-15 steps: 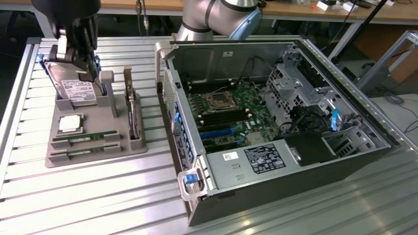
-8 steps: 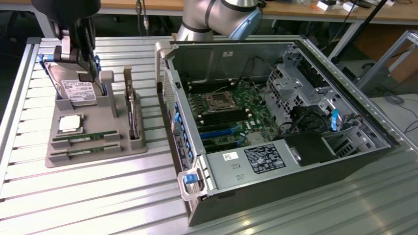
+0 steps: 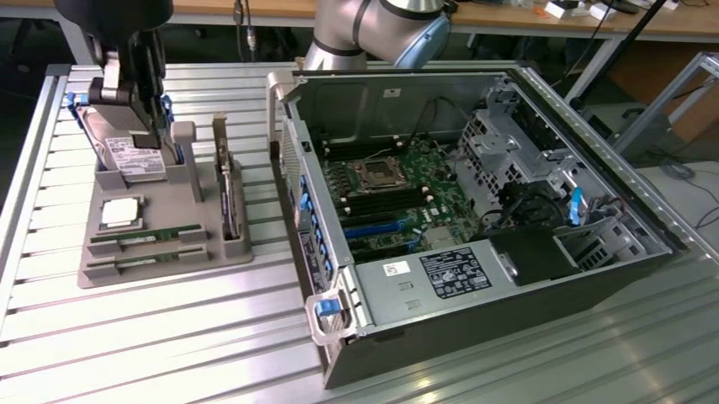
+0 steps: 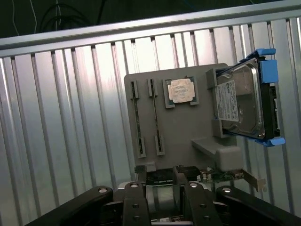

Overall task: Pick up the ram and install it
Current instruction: 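Pick up the ram and move it above insertion slot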

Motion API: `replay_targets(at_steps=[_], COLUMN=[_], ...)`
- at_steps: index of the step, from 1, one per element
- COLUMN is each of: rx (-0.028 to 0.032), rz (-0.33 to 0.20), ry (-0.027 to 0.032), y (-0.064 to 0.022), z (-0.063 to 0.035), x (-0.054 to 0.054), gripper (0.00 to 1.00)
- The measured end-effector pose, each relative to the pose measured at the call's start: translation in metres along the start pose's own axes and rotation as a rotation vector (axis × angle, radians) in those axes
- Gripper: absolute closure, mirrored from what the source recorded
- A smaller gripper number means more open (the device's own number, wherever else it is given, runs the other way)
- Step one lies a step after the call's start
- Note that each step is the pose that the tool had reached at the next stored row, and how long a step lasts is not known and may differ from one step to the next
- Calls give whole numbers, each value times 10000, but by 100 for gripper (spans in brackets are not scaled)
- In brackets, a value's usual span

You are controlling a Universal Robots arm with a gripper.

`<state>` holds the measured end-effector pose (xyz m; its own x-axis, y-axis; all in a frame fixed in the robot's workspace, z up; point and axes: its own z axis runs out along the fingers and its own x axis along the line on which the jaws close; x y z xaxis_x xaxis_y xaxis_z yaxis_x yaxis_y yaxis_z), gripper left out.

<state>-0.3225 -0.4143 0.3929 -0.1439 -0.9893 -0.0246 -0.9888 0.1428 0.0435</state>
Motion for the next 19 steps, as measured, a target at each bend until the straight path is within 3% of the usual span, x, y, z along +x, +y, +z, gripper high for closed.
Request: replay_targets(at_steps=[19], rx=[0], rz=[-1], ry=[-4], y=[-3], z=[154], x=[4], gripper=[64])
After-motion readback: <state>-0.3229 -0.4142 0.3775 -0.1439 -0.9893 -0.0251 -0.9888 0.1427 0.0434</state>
